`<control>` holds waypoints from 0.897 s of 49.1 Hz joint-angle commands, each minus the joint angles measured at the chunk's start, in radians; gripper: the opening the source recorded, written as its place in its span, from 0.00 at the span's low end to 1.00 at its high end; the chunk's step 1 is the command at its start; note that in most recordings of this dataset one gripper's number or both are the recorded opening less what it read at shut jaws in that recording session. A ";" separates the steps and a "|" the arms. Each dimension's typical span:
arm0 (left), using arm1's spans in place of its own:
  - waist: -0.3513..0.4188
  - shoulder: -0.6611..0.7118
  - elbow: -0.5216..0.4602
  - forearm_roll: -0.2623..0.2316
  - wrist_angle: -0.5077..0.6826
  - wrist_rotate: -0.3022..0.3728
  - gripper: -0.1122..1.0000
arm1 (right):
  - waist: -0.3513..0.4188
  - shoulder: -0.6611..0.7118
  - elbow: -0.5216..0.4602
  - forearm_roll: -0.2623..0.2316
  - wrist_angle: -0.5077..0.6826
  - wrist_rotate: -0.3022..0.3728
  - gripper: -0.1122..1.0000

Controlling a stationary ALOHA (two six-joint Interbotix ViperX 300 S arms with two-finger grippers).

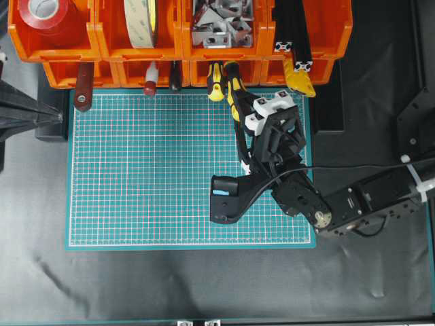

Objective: Pick screwdriver from container rack with right arm.
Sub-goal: 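Close the right gripper on the yellow-black screwdriver handle, then pull the screwdriver out of the rack toward the front right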

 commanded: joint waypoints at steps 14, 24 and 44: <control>-0.003 0.003 -0.011 0.003 -0.006 -0.003 0.10 | 0.060 -0.014 -0.051 0.023 0.095 -0.002 0.46; -0.003 0.003 -0.011 0.005 -0.006 -0.003 0.10 | 0.126 -0.015 -0.071 0.046 0.198 -0.005 0.45; -0.003 0.002 -0.011 0.005 -0.006 -0.003 0.10 | 0.235 -0.020 -0.094 0.124 0.354 -0.008 0.43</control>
